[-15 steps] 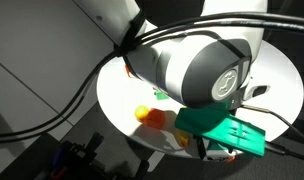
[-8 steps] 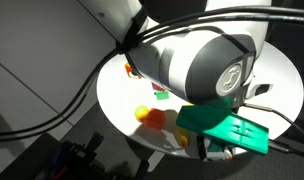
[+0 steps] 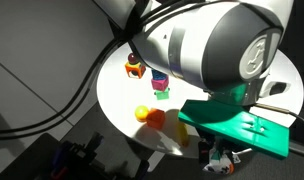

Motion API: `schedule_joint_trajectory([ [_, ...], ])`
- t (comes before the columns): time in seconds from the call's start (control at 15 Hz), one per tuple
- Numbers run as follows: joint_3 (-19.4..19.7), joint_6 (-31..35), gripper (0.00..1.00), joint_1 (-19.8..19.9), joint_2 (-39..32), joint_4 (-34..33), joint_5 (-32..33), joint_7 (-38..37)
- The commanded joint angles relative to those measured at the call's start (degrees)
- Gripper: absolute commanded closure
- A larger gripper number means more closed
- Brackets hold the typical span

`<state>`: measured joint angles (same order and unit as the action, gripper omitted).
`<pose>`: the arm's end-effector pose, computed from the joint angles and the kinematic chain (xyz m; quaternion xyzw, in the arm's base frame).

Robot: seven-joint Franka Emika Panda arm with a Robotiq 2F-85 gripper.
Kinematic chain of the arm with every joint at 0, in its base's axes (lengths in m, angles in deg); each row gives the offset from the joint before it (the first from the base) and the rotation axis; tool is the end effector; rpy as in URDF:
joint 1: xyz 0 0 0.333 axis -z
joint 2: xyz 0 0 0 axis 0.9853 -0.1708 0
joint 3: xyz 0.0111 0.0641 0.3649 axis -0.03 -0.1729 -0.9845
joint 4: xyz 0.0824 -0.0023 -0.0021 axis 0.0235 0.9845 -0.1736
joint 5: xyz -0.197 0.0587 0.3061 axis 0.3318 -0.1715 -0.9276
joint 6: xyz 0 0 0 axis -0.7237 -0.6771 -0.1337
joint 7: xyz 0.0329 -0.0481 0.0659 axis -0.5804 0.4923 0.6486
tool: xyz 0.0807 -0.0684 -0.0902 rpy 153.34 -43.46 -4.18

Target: Put the square plush toy on top of the orange block

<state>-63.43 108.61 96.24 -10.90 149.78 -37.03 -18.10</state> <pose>0.4263 -0.2988 0.2364 0.9857 -0.0611 -0.1446 0.0607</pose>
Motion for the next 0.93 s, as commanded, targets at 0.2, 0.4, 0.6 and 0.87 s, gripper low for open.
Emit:
schedule_joint_trajectory([
  [0.2, -0.54, -4.07, 0.96, -0.39, 4.36, -1.37, 2.36, -3.89],
  [0.4, -1.19, -4.43, 0.94, -1.18, 6.03, -1.75, 2.39, -4.92],
  [0.6, -2.18, -3.51, 0.94, -2.19, 8.29, -1.00, 2.36, -5.47],
  [0.87, -3.26, -3.35, 0.94, -3.44, 10.90, -0.41, 2.51, -6.85],
])
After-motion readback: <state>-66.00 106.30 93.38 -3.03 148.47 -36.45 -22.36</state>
